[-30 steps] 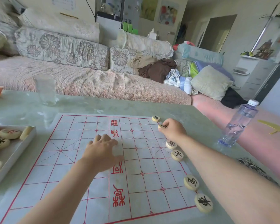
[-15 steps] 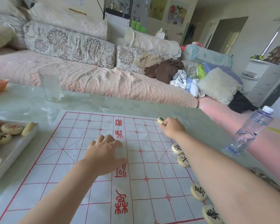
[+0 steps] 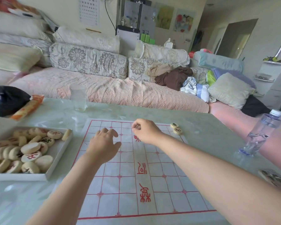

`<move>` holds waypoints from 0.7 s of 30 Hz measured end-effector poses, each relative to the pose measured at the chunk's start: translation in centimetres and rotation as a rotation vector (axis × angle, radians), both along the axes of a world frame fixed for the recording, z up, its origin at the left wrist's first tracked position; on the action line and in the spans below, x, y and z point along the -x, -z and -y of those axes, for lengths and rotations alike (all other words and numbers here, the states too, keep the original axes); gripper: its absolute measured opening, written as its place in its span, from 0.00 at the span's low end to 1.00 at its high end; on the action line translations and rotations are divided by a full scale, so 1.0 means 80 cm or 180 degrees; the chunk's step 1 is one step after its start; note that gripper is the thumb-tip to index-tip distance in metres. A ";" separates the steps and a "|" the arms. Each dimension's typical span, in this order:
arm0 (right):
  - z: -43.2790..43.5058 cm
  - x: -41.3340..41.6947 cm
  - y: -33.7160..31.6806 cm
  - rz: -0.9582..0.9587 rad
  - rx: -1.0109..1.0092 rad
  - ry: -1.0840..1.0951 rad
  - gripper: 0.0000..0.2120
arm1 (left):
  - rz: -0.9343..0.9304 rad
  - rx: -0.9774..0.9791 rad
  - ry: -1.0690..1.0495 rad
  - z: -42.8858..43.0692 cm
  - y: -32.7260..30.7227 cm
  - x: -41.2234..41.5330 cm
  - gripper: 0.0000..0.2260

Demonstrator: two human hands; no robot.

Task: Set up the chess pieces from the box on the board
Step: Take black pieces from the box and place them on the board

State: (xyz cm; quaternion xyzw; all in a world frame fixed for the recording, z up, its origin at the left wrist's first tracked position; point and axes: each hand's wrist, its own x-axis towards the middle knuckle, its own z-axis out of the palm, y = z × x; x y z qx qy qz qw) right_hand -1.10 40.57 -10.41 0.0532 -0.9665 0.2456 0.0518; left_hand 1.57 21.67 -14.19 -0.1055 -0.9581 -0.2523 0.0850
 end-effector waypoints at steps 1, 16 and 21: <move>0.022 -0.004 -0.003 0.0017 0.0028 -0.0133 0.07 | -0.0028 -0.0012 -0.0080 0.015 -0.004 -0.002 0.15; 0.285 -0.002 0.009 0.0102 -0.0165 -0.1195 0.11 | 0.0018 0.0473 -0.0975 0.242 -0.008 -0.042 0.17; 0.330 0.015 0.012 -0.0021 -0.0846 -0.1313 0.19 | 0.0081 0.0736 -0.0880 0.276 0.002 -0.048 0.21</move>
